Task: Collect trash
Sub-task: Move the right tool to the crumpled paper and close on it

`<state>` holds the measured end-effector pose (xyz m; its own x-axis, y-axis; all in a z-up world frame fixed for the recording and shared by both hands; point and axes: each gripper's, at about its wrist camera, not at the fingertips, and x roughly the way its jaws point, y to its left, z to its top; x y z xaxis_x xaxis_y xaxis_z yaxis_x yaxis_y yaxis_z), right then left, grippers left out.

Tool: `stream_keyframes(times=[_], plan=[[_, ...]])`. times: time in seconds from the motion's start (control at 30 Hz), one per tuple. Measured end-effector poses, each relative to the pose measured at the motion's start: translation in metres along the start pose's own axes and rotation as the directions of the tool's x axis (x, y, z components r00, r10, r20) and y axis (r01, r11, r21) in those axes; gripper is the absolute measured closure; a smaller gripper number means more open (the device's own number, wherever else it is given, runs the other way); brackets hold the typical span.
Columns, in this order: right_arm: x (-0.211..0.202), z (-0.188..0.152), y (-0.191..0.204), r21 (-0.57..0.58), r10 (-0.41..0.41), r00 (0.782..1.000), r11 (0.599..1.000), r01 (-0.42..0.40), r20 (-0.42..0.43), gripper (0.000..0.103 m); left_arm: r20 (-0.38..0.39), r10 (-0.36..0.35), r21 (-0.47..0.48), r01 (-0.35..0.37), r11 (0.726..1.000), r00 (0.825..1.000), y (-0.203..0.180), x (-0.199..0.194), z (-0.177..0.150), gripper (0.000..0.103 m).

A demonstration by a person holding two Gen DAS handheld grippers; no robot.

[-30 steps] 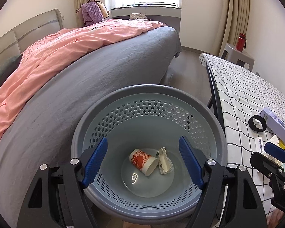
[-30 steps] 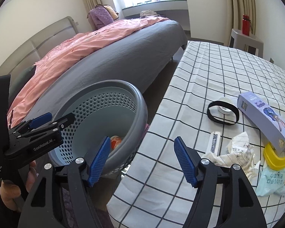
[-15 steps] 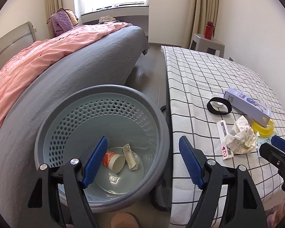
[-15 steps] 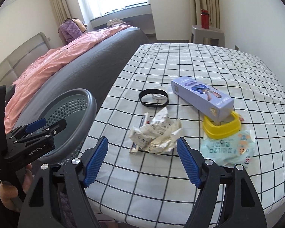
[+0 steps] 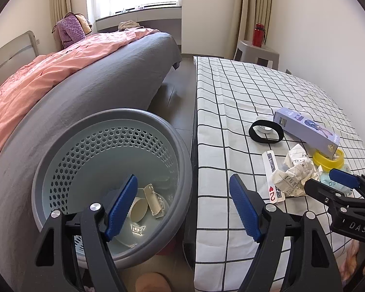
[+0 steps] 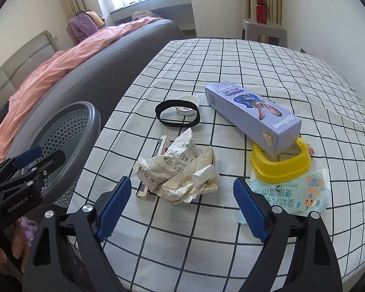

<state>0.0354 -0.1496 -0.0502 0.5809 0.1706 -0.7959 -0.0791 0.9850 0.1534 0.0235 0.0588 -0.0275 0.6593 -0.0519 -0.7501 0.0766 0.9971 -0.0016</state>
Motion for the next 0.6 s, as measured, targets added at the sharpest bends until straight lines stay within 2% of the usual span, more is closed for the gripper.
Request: stream_keyframes(times=[0.37,0.47,0.53,0.6], plan=[[0.036,0.009,0.006,-0.066,-0.012,0.999,0.998,0.009,-0.053,0.014,-0.026,-0.002,0.001,0.002,1.0,1.0,0.001,0.008,-0.001,0.029],[0.043,0.008,0.002,-0.06,-0.014,0.997,0.998,0.01,-0.069,0.023,-0.031,-0.007,0.002,0.007,1.0,1.0,0.0,0.01,-0.001,0.029],[0.042,0.007,0.0,-0.053,-0.006,0.998,0.999,0.003,-0.06,0.025,-0.035,-0.011,0.001,0.011,1.0,0.999,-0.001,0.011,-0.001,0.029],[0.039,0.007,0.0,-0.054,-0.008,0.999,0.999,0.006,-0.047,0.034,-0.038,-0.017,0.002,0.017,1.0,0.999,-0.002,0.012,-0.001,0.029]])
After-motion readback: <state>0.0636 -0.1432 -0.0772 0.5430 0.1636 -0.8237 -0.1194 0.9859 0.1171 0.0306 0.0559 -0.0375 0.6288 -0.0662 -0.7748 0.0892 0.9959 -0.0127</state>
